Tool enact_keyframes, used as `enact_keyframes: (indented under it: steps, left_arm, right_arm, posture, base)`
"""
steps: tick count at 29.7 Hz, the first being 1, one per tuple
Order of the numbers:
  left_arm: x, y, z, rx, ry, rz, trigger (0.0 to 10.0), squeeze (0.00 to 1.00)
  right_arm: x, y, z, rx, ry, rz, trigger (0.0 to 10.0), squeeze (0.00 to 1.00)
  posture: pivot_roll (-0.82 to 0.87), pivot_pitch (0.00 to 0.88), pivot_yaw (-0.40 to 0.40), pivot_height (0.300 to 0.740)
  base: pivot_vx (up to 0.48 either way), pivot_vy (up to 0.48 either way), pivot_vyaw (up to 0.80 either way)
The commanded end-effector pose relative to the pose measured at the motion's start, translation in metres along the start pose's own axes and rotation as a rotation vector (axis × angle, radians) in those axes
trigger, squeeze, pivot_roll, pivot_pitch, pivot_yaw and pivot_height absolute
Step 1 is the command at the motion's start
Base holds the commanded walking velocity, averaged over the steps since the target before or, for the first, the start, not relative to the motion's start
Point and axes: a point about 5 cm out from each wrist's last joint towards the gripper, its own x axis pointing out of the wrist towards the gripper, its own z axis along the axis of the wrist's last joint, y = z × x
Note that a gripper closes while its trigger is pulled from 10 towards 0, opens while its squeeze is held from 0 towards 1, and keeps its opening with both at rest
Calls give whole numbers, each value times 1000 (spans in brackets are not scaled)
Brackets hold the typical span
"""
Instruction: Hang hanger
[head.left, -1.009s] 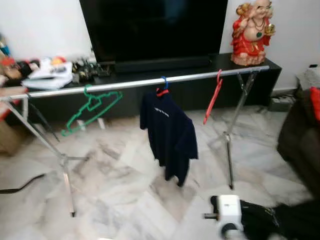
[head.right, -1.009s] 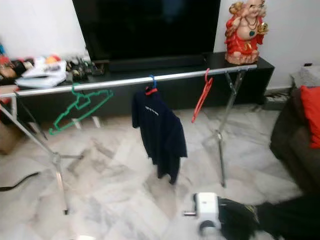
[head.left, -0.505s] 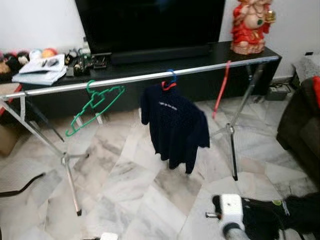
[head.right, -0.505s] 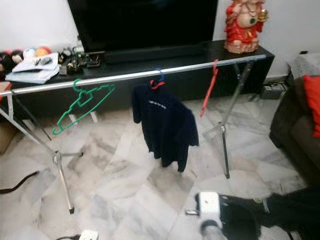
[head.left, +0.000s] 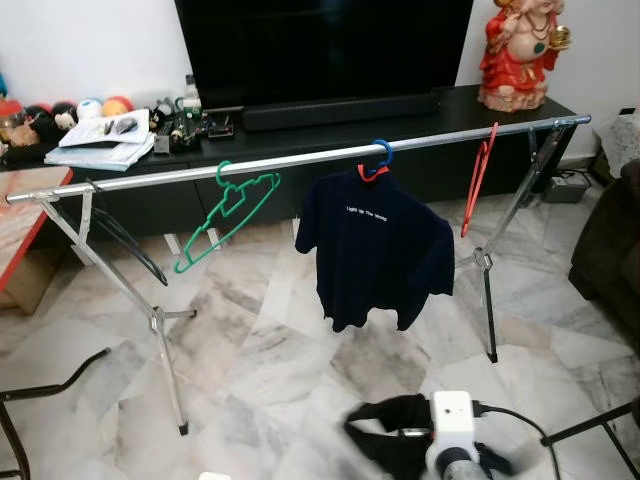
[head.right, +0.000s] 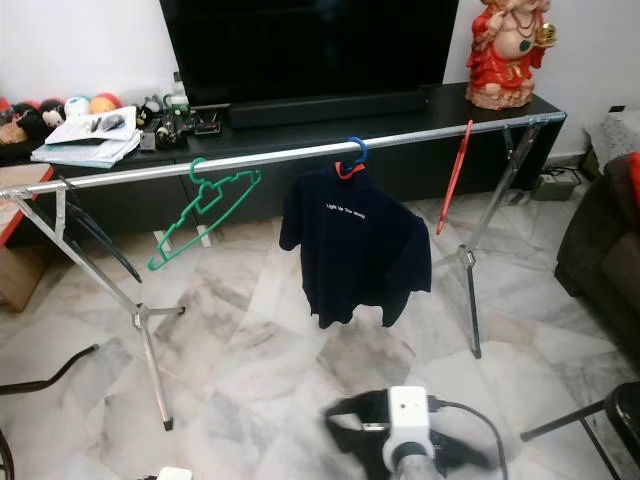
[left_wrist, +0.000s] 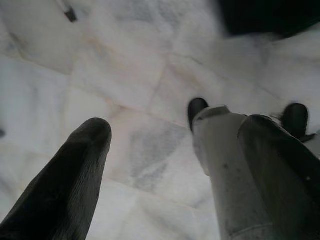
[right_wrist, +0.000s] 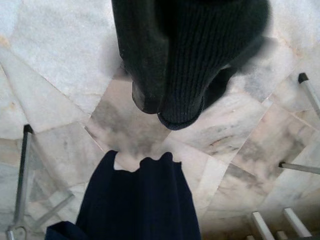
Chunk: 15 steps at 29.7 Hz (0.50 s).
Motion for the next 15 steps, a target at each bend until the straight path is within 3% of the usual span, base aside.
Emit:
enact_keyframes:
  steps: [1, 8, 11, 15]
  left_arm:
    - [-2, -3, -6, -4, -4, 3, 10000, 0]
    - [-4, -6, -1, -13, -116, 19, 10000, 0]
    - [-8, 38, 41, 20, -335, 52, 10000, 0]
    - [-12, 40, 75, 66, -488, 40, 10000, 0]
  right_arm:
    - [0, -5, -1, 1, 8, -25, 10000, 0]
    - [-5, -15, -14, -6, 80, -81, 10000, 0]
    - [-7, -21, -21, 15, 119, -121, 10000, 0]
    - [-10, -26, -28, 38, 160, -159, 10000, 0]
  posture:
    - [24, 7, 84, 740]
    - [44, 0, 75, 740]
    - [56, 0, 68, 740]
    - [71, 0, 62, 740]
  base:
    - [0, 0, 0]
    - [0, 0, 0]
    - [0, 0, 0]
    - [0, 0, 0]
